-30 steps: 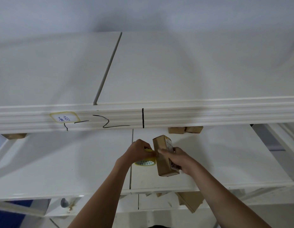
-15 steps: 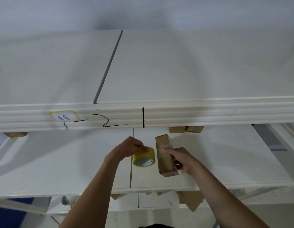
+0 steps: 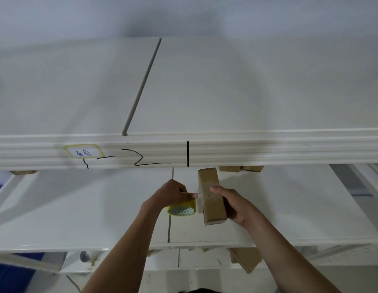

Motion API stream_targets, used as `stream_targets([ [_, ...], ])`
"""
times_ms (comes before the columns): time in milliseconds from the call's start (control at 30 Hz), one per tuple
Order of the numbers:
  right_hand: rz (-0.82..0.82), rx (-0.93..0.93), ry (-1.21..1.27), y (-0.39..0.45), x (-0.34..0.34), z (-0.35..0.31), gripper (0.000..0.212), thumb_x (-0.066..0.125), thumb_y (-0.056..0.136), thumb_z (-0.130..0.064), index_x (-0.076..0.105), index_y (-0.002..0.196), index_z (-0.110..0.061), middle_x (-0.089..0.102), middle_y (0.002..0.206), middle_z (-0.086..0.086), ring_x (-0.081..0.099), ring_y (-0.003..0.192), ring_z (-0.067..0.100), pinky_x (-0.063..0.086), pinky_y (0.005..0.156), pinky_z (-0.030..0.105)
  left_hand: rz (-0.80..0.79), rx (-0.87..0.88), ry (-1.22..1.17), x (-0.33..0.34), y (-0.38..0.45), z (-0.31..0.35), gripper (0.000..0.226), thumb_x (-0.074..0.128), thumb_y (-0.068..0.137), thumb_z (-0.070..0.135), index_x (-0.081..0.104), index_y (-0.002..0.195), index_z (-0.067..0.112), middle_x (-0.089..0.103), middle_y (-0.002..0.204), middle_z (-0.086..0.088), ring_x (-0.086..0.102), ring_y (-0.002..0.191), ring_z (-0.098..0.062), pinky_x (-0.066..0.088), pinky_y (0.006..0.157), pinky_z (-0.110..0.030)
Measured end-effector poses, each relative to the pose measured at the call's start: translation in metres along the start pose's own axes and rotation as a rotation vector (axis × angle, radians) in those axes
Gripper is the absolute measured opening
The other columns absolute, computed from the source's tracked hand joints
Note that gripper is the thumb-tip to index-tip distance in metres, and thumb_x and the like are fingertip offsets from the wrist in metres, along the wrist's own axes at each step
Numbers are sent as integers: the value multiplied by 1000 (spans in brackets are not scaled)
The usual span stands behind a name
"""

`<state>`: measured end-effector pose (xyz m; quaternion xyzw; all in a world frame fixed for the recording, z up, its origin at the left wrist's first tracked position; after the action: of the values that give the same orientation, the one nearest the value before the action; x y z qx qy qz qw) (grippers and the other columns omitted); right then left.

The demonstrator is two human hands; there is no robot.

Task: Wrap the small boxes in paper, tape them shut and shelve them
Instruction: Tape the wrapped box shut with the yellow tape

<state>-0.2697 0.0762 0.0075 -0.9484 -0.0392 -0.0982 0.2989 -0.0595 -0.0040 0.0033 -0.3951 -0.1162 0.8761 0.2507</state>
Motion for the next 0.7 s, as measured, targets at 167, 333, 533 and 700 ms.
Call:
stream_targets([
  [167, 3, 45, 143, -4, 8, -3, 45, 72, 86, -39, 69, 123, -13, 68, 124, 21, 64, 116, 35, 47, 105, 49, 21, 25, -31, 2, 4, 10, 49, 74, 73, 68, 75, 78, 20, 69, 76, 4, 68, 80, -13, 52, 69, -25],
  [333, 6, 52, 152, -1, 1, -7, 52, 75, 86, -41, 68, 126, -10, 68, 125, 17, 63, 120, 35, 51, 103, 49, 73, 32, -41, 4, 5, 10, 51, 77, 71, 66, 75, 75, 16, 71, 75, -2, 69, 78, -17, 52, 69, -29],
  [533, 125, 25, -310, 2, 11, -13, 62, 81, 73, -59, 66, 120, -23, 73, 113, 0, 66, 107, 20, 55, 91, 39, 165, 39, 135, 7, 7, 16, 42, 75, 77, 57, 74, 82, 15, 68, 76, 5, 69, 81, -18, 56, 72, -29],
  [700, 245, 27, -313, 5, 10, -13, 37, 83, 74, -29, 71, 107, -21, 76, 99, 2, 71, 95, 21, 61, 84, 44, 121, 40, 104, 5, 7, 19, 43, 74, 79, 57, 78, 85, 15, 69, 78, 2, 65, 77, -14, 49, 66, -24],
])
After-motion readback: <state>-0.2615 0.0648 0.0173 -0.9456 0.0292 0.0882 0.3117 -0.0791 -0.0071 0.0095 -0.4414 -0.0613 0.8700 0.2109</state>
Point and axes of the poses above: each hand's wrist, its own y-axis towards the middle knuckle, its own x-axis out of the palm, z = x × y, the point moved 3 cm from there along y, towards the middle knuckle
